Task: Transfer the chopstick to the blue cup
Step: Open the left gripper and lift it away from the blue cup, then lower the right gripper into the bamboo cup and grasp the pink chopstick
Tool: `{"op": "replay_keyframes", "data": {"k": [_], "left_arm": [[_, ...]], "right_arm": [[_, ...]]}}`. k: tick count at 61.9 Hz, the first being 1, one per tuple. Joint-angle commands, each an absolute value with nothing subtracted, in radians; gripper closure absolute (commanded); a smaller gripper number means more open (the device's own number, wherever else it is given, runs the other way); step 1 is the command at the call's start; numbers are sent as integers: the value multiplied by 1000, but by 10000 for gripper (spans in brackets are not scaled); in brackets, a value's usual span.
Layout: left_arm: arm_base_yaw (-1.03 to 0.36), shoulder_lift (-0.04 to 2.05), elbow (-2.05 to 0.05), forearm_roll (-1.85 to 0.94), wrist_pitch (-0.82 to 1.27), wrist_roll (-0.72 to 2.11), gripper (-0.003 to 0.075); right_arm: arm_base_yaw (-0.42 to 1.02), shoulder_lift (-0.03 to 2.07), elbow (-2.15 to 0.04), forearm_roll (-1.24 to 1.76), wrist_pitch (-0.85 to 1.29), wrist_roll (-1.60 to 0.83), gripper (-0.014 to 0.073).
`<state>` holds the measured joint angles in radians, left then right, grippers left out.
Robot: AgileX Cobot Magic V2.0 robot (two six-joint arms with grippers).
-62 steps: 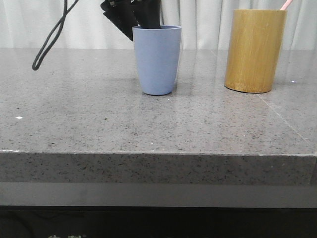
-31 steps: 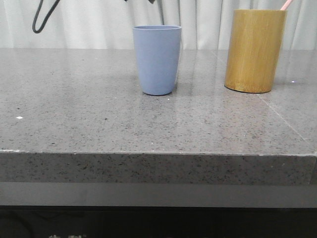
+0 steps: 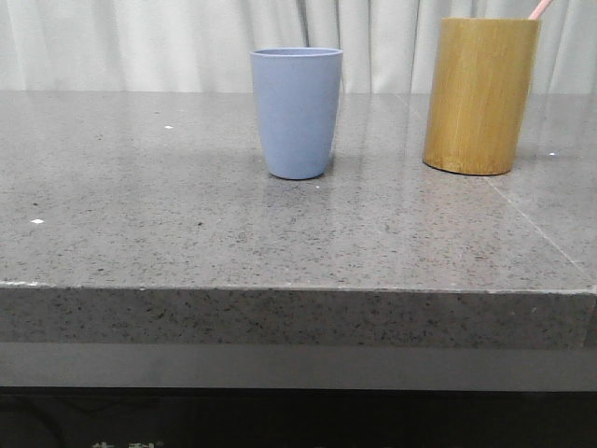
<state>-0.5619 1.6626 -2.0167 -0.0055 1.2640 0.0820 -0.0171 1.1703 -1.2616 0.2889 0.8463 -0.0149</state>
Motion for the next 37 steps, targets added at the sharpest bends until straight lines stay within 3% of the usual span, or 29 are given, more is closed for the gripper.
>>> {"op": "replay_keyframes", "data": {"k": [1, 19, 37], "left_arm": [[-568, 1512, -1911, -21, 1192, 69, 353], [-568, 1157, -1427, -81, 1002, 67, 353], [-568, 1010, -1226, -83, 985, 67, 353]], "right_arm": [[-24, 1206, -1337, 318, 786, -19, -6], [-31, 1318, -1424, 352, 782, -19, -6], [-31, 1422, -1514, 365, 788, -28, -6]]}}
